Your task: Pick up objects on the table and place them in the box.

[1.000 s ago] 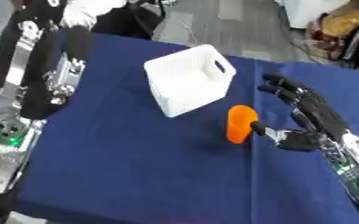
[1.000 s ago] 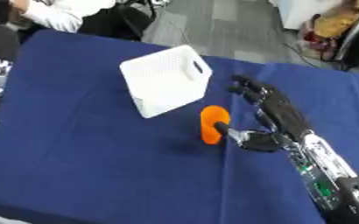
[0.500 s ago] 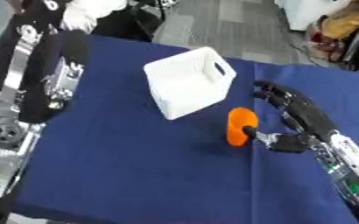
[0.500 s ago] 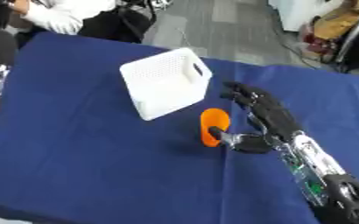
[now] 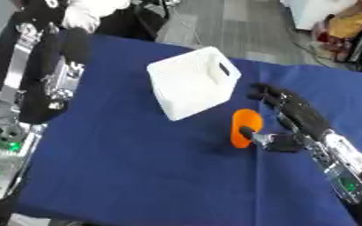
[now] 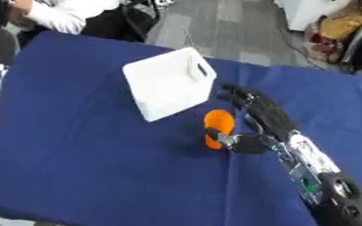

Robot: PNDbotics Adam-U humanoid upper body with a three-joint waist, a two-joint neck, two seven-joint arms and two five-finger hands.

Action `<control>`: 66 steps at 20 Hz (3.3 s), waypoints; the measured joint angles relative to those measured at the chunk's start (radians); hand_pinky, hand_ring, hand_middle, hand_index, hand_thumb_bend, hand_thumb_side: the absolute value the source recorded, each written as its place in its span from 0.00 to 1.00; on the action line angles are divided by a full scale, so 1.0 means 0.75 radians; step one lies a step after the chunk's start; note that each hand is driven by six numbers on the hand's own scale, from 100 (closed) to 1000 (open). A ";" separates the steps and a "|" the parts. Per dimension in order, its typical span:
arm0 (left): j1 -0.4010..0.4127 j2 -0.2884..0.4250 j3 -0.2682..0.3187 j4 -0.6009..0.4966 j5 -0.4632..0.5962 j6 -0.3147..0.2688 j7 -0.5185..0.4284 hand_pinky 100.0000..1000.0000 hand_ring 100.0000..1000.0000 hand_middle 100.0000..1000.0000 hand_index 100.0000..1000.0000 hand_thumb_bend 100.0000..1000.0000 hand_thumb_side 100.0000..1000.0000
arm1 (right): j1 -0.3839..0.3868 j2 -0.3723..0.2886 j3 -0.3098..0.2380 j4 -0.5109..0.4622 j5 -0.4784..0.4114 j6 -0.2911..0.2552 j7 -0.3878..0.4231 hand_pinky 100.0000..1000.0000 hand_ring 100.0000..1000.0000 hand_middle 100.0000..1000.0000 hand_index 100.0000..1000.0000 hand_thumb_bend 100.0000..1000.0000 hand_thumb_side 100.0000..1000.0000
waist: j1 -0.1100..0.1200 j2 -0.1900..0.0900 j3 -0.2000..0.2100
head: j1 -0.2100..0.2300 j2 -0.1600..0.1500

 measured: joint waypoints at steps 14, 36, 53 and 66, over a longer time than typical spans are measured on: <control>-0.010 -0.010 -0.007 0.000 0.009 -0.003 -0.004 1.00 0.87 0.97 0.87 0.05 0.80 | -0.019 0.025 0.027 -0.031 -0.023 0.012 0.032 0.80 0.83 0.92 0.89 0.46 1.00 | -0.001 0.003 0.007 | 0.000 -0.010; -0.055 -0.045 -0.008 0.000 0.024 -0.007 -0.007 1.00 0.87 0.97 0.88 0.06 0.80 | -0.044 0.053 0.040 0.092 0.008 -0.021 0.004 0.78 0.81 0.92 0.89 0.47 1.00 | 0.000 0.035 0.040 | 0.000 -0.046; -0.056 -0.045 -0.008 0.000 0.024 -0.012 -0.011 1.00 0.87 0.97 0.88 0.06 0.80 | -0.031 0.044 0.015 0.156 0.038 -0.021 -0.037 0.79 0.81 0.91 0.88 0.47 1.00 | 0.002 0.040 0.040 | 0.000 -0.047; -0.092 -0.058 -0.008 0.000 0.035 -0.013 -0.012 1.00 0.87 0.97 0.88 0.06 0.80 | -0.077 0.021 0.008 0.166 0.038 -0.009 -0.048 0.76 0.81 0.91 0.88 0.48 1.00 | 0.008 0.060 0.065 | -0.001 -0.070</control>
